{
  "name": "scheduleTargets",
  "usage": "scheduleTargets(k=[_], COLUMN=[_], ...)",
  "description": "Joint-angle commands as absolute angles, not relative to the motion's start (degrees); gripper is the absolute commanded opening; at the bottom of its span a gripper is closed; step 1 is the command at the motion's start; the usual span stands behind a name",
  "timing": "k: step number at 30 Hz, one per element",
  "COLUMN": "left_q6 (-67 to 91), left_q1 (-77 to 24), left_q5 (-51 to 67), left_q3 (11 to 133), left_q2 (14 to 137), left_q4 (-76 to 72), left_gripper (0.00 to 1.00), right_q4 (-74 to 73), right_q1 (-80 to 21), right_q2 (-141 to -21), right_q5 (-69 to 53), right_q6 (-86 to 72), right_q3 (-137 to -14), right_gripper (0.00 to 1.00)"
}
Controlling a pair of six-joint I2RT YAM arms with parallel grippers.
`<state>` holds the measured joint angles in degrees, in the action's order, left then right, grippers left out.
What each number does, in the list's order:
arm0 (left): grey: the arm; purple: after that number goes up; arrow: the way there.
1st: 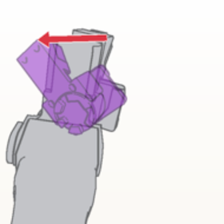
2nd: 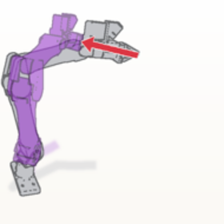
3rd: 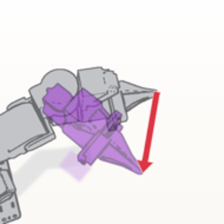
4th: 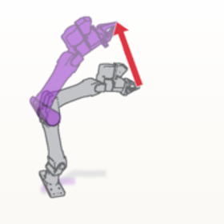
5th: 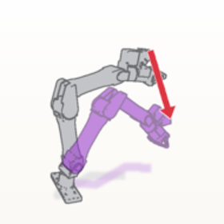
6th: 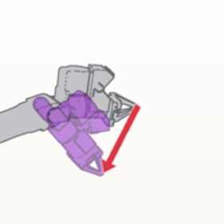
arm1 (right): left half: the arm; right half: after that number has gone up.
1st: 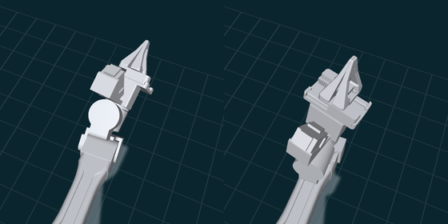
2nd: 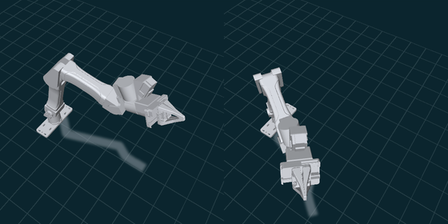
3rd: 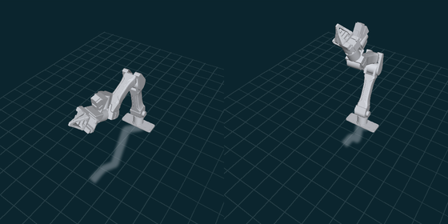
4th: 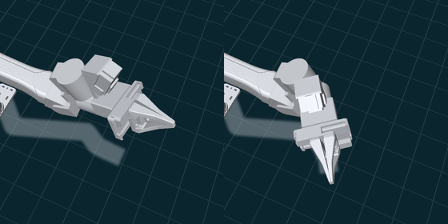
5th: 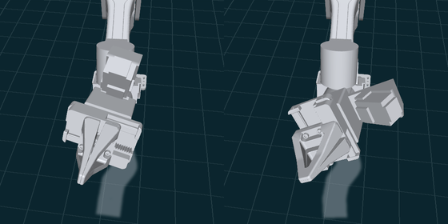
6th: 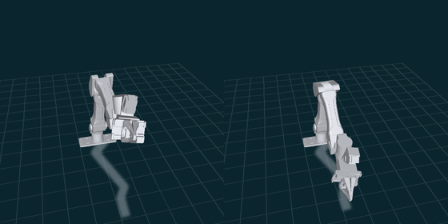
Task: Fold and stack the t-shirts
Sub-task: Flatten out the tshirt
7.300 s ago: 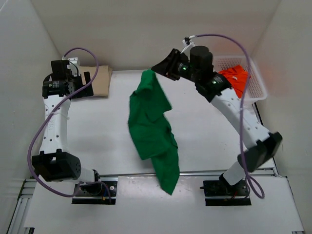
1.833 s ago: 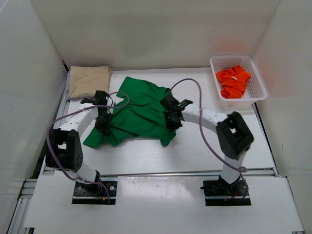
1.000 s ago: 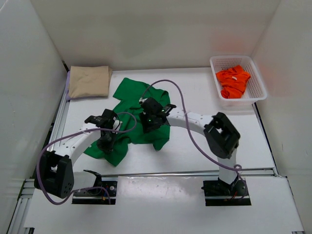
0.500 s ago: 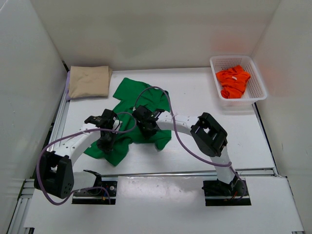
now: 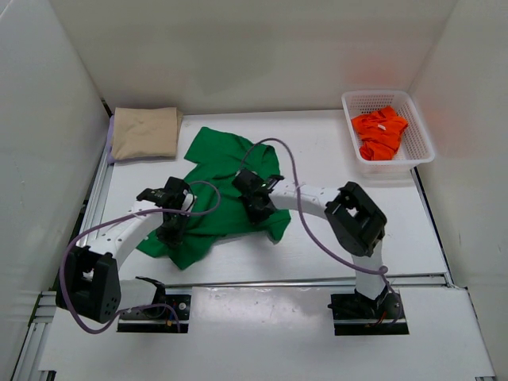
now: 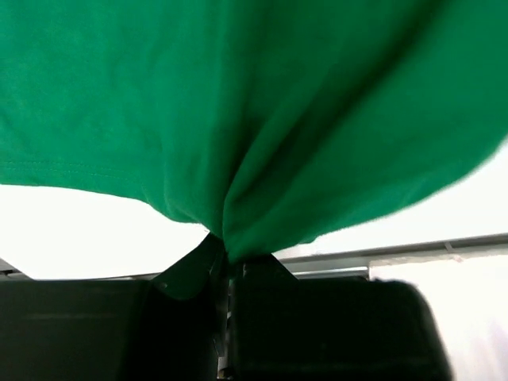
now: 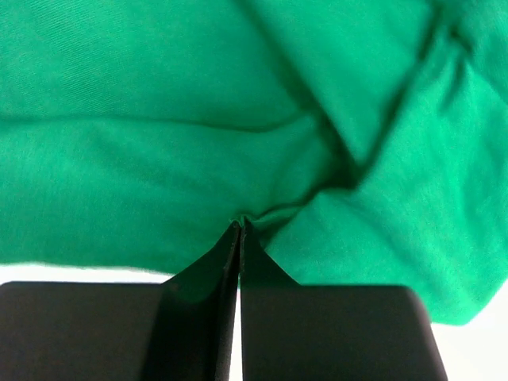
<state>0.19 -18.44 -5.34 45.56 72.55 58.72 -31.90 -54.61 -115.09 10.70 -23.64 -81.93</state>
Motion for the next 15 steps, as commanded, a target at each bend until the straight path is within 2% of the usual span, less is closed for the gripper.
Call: scheduleTargets(k=[1, 3, 5, 6, 7, 8, 10, 11, 13, 14, 15], left_q6=[0.0, 0.0, 0.0, 0.0, 0.0, 0.0, 0.0, 0.0, 0.0, 0.0, 0.0], left_q1=[-16.8, -14.4, -12.8, -12.0, -10.6, -9.9, -7.8, -7.1, -6.5, -5.9, -5.9], left_q5=[-10.4, -14.5, -16.8, -18.4, -19.1, -19.8, -22.2, -22.8, -23.4, -23.4, -23.9], left_q3=[45.6, 46.7, 52.8, 56.5, 61.1, 72.7, 86.3, 100.7, 114.6, 126.4, 131.1], left_q2=[71.3, 72.1, 73.7, 77.0, 79.4, 82.1, 90.7, 93.7, 101.8, 104.1, 106.2], left_q4=[56.0, 53.1, 50.9, 50.0, 49.5, 49.5, 49.0, 49.0, 49.0, 48.3, 46.8], left_gripper=[0.10, 0.10, 0.10, 0.10, 0.10, 0.10, 0.10, 0.10, 0.10, 0.10, 0.10], right_q4=[-32.7, -30.4, -30.4, -31.7, -33.1, -34.5, -36.8, -36.8, -35.3, -34.3, -32.6], right_q1=[-46.9, -39.1, -29.6, -26.2, -23.0, -16.7, -11.1, -6.6, -3.3, -0.6, 0.3], right_q2=[-106.9, -101.6, -99.9, -99.8, -100.4, -101.7, -102.2, -102.2, -101.4, -99.9, -99.2], right_q5=[6.7, 3.0, -1.9, -2.8, -3.4, -4.1, -6.8, -6.8, -6.8, -7.3, -8.0], right_q6=[-28.4, -29.8, -29.8, -30.6, -31.2, -33.1, -35.6, -36.8, -39.5, -39.5, -40.2], right_q3=[-78.4, -77.5, -81.4, -84.9, -94.5, -99.9, -110.0, -117.5, -122.1, -123.1, -123.7], right_gripper=[0.00, 0.00, 0.00, 0.00, 0.00, 0.00, 0.00, 0.00, 0.00, 0.00, 0.00])
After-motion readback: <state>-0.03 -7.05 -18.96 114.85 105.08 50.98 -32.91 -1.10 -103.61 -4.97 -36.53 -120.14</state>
